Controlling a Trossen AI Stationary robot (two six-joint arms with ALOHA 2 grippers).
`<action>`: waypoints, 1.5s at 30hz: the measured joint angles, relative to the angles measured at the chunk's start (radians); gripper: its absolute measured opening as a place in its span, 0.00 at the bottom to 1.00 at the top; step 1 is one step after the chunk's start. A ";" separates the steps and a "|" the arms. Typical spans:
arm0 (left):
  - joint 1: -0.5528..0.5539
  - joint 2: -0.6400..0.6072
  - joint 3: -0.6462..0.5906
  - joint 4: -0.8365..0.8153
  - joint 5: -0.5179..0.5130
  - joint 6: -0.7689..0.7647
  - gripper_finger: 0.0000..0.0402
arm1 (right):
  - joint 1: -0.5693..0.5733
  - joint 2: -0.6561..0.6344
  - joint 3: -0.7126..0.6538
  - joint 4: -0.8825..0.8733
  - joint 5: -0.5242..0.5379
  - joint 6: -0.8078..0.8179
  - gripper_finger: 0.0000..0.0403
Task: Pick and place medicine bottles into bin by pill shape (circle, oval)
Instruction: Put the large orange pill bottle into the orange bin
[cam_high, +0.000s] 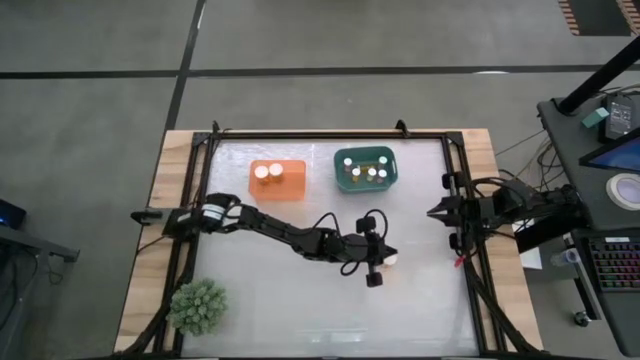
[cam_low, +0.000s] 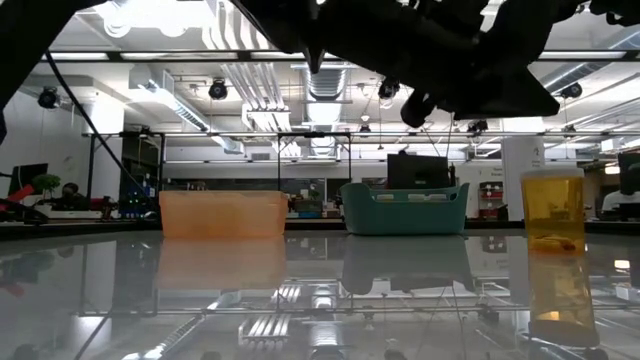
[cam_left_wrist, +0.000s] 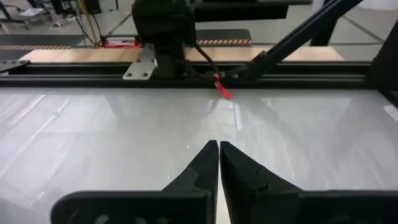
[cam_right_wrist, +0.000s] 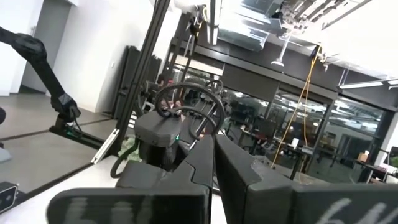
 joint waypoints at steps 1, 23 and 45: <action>0.000 0.000 -0.002 -0.001 0.004 0.000 0.00 | 0.000 0.000 0.000 0.000 0.000 0.000 0.02; -0.009 -0.002 -0.051 -0.002 0.023 -0.096 0.74 | 0.000 0.001 0.000 -0.014 0.001 -0.003 0.02; -0.009 0.086 -0.056 0.095 0.044 -0.021 0.76 | 0.000 0.006 0.000 -0.042 0.075 -0.009 0.02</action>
